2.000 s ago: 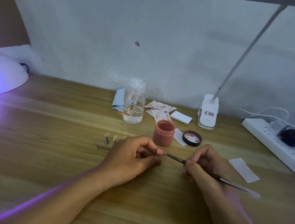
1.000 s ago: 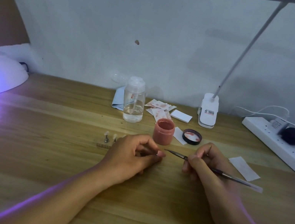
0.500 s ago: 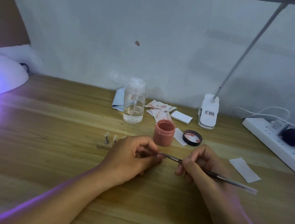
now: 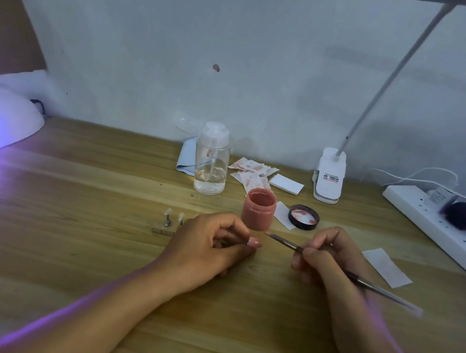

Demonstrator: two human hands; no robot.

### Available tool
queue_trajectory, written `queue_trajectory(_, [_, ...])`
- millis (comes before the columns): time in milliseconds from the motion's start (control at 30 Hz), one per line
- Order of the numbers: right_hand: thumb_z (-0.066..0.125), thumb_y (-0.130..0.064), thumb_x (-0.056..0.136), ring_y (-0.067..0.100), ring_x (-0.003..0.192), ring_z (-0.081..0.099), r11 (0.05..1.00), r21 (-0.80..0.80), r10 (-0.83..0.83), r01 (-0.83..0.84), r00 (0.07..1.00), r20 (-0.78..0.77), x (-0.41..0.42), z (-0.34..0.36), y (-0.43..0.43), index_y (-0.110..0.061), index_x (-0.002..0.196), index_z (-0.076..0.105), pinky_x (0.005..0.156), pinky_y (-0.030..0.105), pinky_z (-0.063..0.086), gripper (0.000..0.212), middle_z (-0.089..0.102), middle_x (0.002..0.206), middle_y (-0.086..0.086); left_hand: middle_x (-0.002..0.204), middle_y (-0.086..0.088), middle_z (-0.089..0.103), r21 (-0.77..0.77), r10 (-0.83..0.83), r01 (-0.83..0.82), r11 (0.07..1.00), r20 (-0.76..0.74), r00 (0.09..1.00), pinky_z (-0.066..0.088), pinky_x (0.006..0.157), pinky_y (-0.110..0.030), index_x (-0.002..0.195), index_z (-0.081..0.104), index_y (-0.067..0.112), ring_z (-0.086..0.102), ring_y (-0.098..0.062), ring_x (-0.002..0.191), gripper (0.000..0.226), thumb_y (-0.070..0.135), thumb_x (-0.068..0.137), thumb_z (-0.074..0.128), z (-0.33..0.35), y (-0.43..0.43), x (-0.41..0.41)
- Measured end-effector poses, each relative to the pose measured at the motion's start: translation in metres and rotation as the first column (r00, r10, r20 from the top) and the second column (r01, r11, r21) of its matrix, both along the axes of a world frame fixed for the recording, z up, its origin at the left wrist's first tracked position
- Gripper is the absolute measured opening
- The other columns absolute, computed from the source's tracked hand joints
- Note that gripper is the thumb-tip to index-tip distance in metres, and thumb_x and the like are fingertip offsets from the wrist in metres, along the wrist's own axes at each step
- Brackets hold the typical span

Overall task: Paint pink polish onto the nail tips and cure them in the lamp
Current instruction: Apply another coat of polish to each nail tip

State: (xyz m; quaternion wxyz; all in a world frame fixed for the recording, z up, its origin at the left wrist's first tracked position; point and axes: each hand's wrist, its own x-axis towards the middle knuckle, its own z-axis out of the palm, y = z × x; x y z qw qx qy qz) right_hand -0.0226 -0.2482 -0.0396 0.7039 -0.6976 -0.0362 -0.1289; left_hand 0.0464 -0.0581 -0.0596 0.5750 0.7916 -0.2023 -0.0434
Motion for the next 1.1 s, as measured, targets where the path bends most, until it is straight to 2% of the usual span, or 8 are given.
queue_trajectory(233, [0.049,0.005,0.090,0.010,0.057,0.050,1.000,0.002,0.014,-0.014,1.000,-0.004,-0.0004,0.0001,0.0000,0.001,0.083,0.048,0.051,0.015,0.040,0.008,0.062,0.063,0.006,0.088,0.012,0.076,0.009,-0.013,0.013,1.000,0.009,1.000,0.049,0.050,-0.021,0.089,0.071,0.029,0.063,-0.004,0.056,0.014,0.039,0.081,0.076,0.0001,0.0006,-0.0005])
queue_trajectory(400, [0.052,0.004,0.090,0.011,0.063,0.052,0.996,-0.084,0.030,-0.032,0.999,-0.017,-0.0011,0.0004,0.0020,0.001,0.085,0.048,0.056,0.020,0.039,0.008,0.065,0.065,0.005,0.087,0.013,0.076,0.001,-0.021,0.021,1.000,0.010,1.000,0.048,0.050,-0.020,0.086,0.071,0.034,0.061,0.000,0.055,0.014,0.045,0.077,0.075,-0.0014,0.0003,0.0008])
queue_trajectory(533, [0.052,0.003,0.092,0.007,0.059,0.053,0.994,-0.108,-0.012,0.011,1.000,-0.011,0.0005,0.0009,0.0020,-0.004,0.081,0.050,0.055,0.014,0.040,0.013,0.063,0.063,0.005,0.087,0.013,0.076,-0.013,-0.013,0.013,1.000,0.003,1.000,0.047,0.049,-0.018,0.085,0.070,0.036,0.061,0.002,0.055,0.021,0.052,0.071,0.073,-0.0011,-0.0004,0.0005])
queue_trajectory(700, [0.051,0.003,0.090,0.012,0.059,0.050,0.993,-0.107,-0.058,0.055,0.998,-0.027,0.0026,-0.0001,0.0011,-0.007,0.079,0.050,0.060,0.031,0.036,0.015,0.061,0.061,0.005,0.088,0.015,0.076,0.006,-0.010,0.010,1.000,0.008,1.000,0.048,0.050,-0.018,0.085,0.069,0.039,0.063,0.002,0.058,0.012,0.045,0.077,0.075,-0.0005,-0.0001,0.0008])
queue_trajectory(833, [0.051,0.001,0.092,0.009,0.059,0.052,0.992,-0.124,-0.043,0.038,0.998,-0.037,0.0020,0.0011,0.0010,-0.009,0.079,0.051,0.058,0.024,0.039,0.017,0.061,0.062,0.003,0.089,0.014,0.076,0.015,-0.001,0.001,1.000,0.004,1.000,0.049,0.051,-0.019,0.085,0.070,0.036,0.064,-0.001,0.060,0.007,0.039,0.081,0.076,-0.0006,0.0001,0.0010])
queue_trajectory(933, [0.051,0.000,0.093,0.012,0.062,0.052,0.993,-0.113,-0.038,0.034,0.999,-0.033,0.0013,0.0012,0.0010,-0.006,0.082,0.050,0.059,0.025,0.039,0.012,0.061,0.064,0.004,0.090,0.014,0.076,0.022,0.000,0.000,1.000,-0.008,1.000,0.050,0.052,-0.020,0.086,0.071,0.033,0.066,-0.002,0.063,0.009,0.039,0.081,0.076,-0.0003,0.0001,0.0006])
queue_trajectory(1033, [0.052,0.003,0.090,0.013,0.062,0.053,0.991,-0.127,-0.038,0.032,0.998,-0.045,0.0029,0.0011,0.0008,-0.003,0.083,0.049,0.055,0.019,0.041,0.009,0.061,0.064,0.004,0.090,0.015,0.076,0.031,0.002,-0.001,1.000,-0.010,1.000,0.049,0.052,-0.019,0.086,0.071,0.033,0.065,0.000,0.062,0.008,0.037,0.081,0.076,0.0001,0.0003,0.0004])
queue_trajectory(1100, [0.051,0.004,0.089,0.018,0.063,0.052,0.991,-0.127,-0.050,0.044,0.998,-0.044,0.0043,0.0008,-0.0002,-0.004,0.081,0.049,0.056,0.023,0.040,0.012,0.060,0.062,0.006,0.090,0.015,0.076,0.038,-0.004,0.004,0.999,-0.012,1.000,0.049,0.052,-0.019,0.088,0.072,0.033,0.065,-0.001,0.061,0.008,0.035,0.082,0.076,0.0004,0.0005,0.0002])
